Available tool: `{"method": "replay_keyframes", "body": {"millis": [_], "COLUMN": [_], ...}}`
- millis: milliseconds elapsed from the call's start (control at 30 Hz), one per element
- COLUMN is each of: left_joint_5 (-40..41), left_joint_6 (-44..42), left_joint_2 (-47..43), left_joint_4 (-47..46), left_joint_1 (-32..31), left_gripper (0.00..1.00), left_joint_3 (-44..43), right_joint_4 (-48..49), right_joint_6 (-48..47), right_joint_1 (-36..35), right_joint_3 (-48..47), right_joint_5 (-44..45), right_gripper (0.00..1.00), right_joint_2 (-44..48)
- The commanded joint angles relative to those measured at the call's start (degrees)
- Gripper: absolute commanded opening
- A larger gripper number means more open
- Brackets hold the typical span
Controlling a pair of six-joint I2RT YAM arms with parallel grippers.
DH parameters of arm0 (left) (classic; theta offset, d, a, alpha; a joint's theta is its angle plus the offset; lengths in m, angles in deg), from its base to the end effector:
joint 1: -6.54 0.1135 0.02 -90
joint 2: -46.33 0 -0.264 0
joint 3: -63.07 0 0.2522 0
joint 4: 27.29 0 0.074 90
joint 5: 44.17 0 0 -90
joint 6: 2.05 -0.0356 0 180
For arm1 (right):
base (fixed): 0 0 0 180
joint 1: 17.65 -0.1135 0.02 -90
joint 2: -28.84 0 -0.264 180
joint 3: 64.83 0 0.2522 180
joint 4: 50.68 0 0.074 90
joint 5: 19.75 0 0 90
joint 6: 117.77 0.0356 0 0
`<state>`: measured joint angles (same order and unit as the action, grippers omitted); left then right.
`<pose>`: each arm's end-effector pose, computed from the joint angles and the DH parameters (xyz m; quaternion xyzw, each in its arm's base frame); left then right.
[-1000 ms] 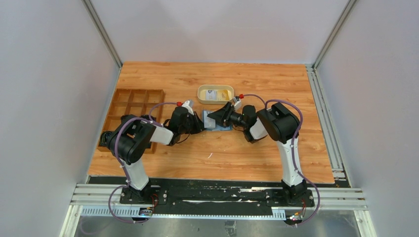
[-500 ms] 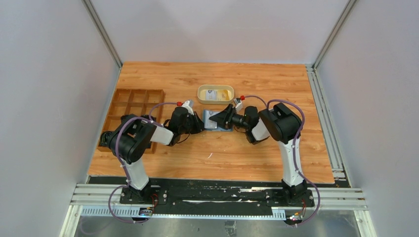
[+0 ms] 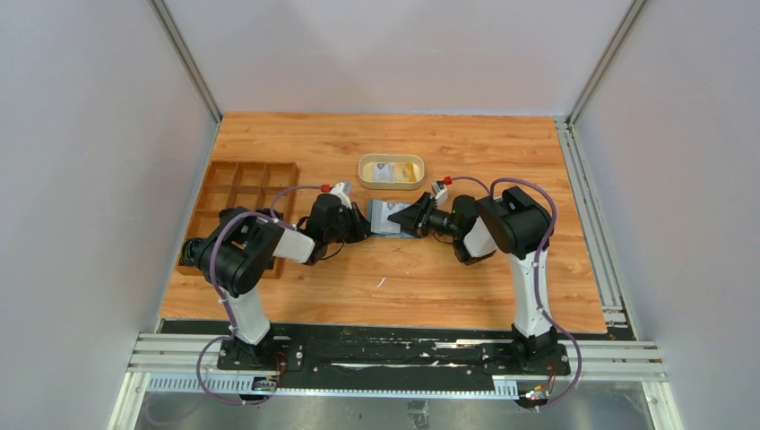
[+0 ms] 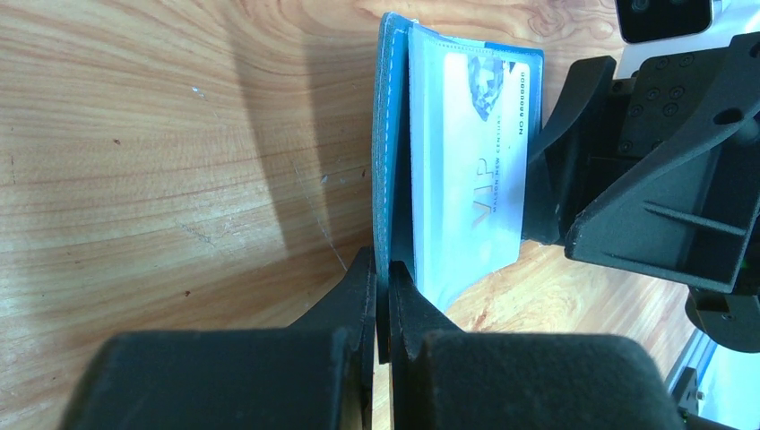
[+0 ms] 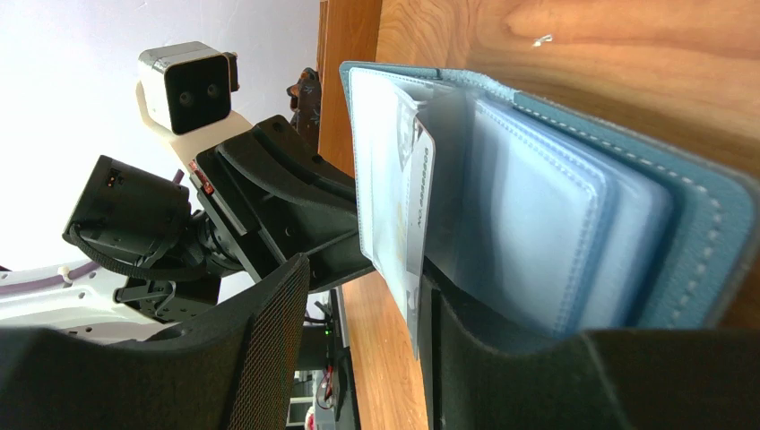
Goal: Take the credit cards out of the card holder
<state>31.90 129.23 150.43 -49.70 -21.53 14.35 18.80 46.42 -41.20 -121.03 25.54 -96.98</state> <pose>0.2772 -0.1575 0.1029 -0.0428 0.8731 -0.3572 0.3291 0.3215 0.1674 0.0909 0.0372 0.7067 0.6691 0.2268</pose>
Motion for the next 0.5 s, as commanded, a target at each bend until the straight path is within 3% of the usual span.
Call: {"method": "replay_keyframes", "body": {"millis": [0, 133, 233, 367, 467], "left_joint_5": [7.4, 7.4, 7.3, 7.3, 7.2], "left_joint_6": [-5.5, -5.5, -5.5, -5.5, -5.7], "left_joint_2": [7.8, 8.0, 8.1, 8.1, 8.1], "left_joint_4": [23.0, 23.0, 23.0, 23.0, 23.0], "left_joint_1": [0.2, 0.2, 0.2, 0.2, 0.2], "left_gripper": [0.0, 0.0, 0.0, 0.0, 0.0], "left_joint_3": [4.8, 4.7, 4.6, 4.6, 4.6], "right_joint_4": [1.0, 1.9, 2.4, 3.9, 4.3], "right_joint_6": [-0.4, -0.3, -0.3, 0.2, 0.1], "right_joint_1": [1.5, 2.4, 2.9, 3.7, 4.3], "right_joint_3": [1.9, 2.8, 3.2, 4.0, 4.6], "right_joint_5": [-2.8, -3.0, -3.2, -3.5, -3.9], "right_gripper": [0.5, 0.49, 0.41, 0.23, 0.01], "right_joint_2": [0.3, -0.2, -0.5, -1.1, -1.3]}}
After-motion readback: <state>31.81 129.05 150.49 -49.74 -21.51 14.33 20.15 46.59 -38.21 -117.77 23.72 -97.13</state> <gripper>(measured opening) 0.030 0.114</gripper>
